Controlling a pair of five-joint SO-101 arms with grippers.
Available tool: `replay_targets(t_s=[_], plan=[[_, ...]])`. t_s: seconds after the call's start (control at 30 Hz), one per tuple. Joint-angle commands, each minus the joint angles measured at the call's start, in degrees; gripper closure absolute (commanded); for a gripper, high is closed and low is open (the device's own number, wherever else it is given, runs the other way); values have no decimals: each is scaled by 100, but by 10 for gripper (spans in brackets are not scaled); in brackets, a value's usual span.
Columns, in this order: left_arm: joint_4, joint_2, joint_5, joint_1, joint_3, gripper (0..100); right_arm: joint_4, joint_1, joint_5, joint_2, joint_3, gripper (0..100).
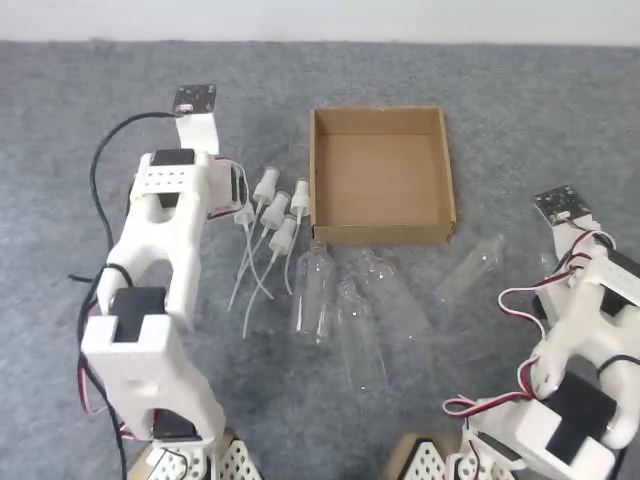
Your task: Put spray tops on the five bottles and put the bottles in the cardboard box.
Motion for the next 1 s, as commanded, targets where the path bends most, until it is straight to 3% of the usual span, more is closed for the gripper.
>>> replay_targets(t_s=[0.0, 0.23, 0.97], plan=[[-141, -9, 44, 70, -365, 840, -92, 40, 79, -57, 132, 985], [-167, 79, 44, 334, -356, 840, -92, 57, 79, -57, 193, 985], [-97, 624, 0, 70, -971, 844, -57, 66, 79, -57, 193, 985]])
